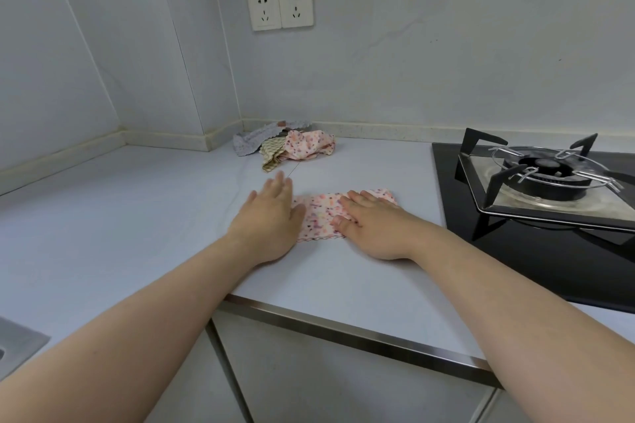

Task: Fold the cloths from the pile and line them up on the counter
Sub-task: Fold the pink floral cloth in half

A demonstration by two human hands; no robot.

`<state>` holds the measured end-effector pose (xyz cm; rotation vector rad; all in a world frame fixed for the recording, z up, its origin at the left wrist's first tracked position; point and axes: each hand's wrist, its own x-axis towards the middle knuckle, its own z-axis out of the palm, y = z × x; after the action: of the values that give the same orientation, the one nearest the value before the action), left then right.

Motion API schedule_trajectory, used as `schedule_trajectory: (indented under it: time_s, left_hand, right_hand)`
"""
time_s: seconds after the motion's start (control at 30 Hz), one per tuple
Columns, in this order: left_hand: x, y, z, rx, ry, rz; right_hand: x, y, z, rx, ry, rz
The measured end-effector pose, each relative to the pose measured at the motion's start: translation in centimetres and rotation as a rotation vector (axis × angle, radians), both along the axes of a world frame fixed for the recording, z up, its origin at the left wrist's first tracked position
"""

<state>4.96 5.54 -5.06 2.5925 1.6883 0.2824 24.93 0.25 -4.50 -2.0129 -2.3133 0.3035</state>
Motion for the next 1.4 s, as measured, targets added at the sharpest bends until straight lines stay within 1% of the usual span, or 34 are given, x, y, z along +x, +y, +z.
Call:
schedule_trajectory:
  time_s: [0.03, 0.1, 0.17, 0.23, 0.33, 0.4, 0.43, 0.5, 0.53, 0.6, 0.63, 0.67, 0.73, 0.83, 0.93, 1.03, 1.13, 1.2, 1.27, 1.33, 1.37, 1.4]
  left_hand:
    - [0.1, 0.1, -0.1, -0.04, -0.016, -0.084]
    - [0.0, 0.4, -0.3, -0.101, 0.051, -0.132]
    - [-0.3, 0.9, -0.3, -0.141, 0.155, -0.054]
    - [-0.6, 1.3, -0.1, -0.176, 0.213, 0.069]
    - [-0.8, 1.2, 0.1, -0.204, 0.236, 0.218]
    - [-0.6, 0.6, 0.1, -0.17, 0.216, 0.241]
    - [-0.6, 0.5, 0.0, -0.12, 0.188, 0.205]
    - [-0.4, 0.3, 0.1, -0.032, 0.088, 0.042]
    - [-0.3, 0.3, 0.2, -0.027, 0.031, -0.044]
    - [-0.3, 0.3, 0.2, -0.083, -0.053, -0.127]
    - [-0.3, 0.3, 0.1, -0.115, -0.063, -0.137]
    - [-0.5, 0.4, 0.0, -0.136, -0.033, -0.134]
    - [-0.6, 0.6, -0.5, -0.146, 0.068, -0.126]
    - [-0.7, 0.8, -0.4, -0.167, 0.127, -0.1]
    - [-1.0, 1.0, 0.1, -0.212, 0.183, -0.043]
    - [-1.4, 1.1, 0.5, -0.221, 0.237, 0.043]
    - [-1.4, 0.7, 1.1, -0.231, 0.234, 0.145]
    - [-1.2, 0.5, 1.3, -0.095, 0.215, 0.167]
    - [-1.7, 0.7, 1.4, 0.04, 0.141, 0.184]
    - [-2.7, 1.5, 1.0, 0.069, -0.057, 0.209]
    - [-3.1, 2.0, 0.7, 0.066, -0.136, 0.206]
    - [-3.5, 2.5, 0.5, 0.053, -0.174, 0.198]
  right_hand:
    - [0.0, 0.0, 0.0, -0.001, -0.002, 0.0]
    - [0.1, 0.0, 0.0, 0.0, -0.004, 0.002]
    - [0.2, 0.1, -0.1, 0.001, -0.003, 0.003]
    - [0.2, 0.2, -0.1, 0.0, -0.004, 0.002]
    - [0.1, 0.1, 0.0, -0.012, -0.007, -0.009]
    - [0.1, -0.1, 0.2, 0.016, 0.004, -0.017]
    - [0.0, -0.2, 0.4, 0.055, 0.003, -0.015]
    - [-0.7, 0.1, 1.1, 0.149, -0.002, 0.011]
    - [-1.3, 0.3, 1.3, 0.179, -0.001, 0.03]
    - [-2.6, 1.0, 1.4, 0.159, 0.022, 0.071]
    - [-3.3, 1.4, 1.1, 0.119, 0.044, 0.088]
    - [-3.7, 1.7, 0.7, 0.08, 0.053, 0.1]
    - [-3.9, 2.2, -0.2, 0.029, 0.021, 0.1]
    - [-2.8, 2.2, -0.5, 0.008, 0.001, 0.047]
    - [-1.1, 2.0, -0.4, -0.004, 0.019, -0.088]
    - [1.2, 1.9, -0.4, -0.018, 0.018, -0.246]
    - [2.0, 2.0, -0.1, -0.014, -0.019, -0.302]
    - [2.0, 2.0, 0.2, 0.031, -0.039, -0.315]
    - [2.2, 2.0, 0.5, 0.126, -0.039, -0.363]
    - [2.5, 1.9, 0.8, 0.235, -0.028, -0.399]
    - [2.5, 1.9, 0.9, 0.264, -0.028, -0.4]
    - [2.5, 1.9, 0.9, 0.258, -0.029, -0.396]
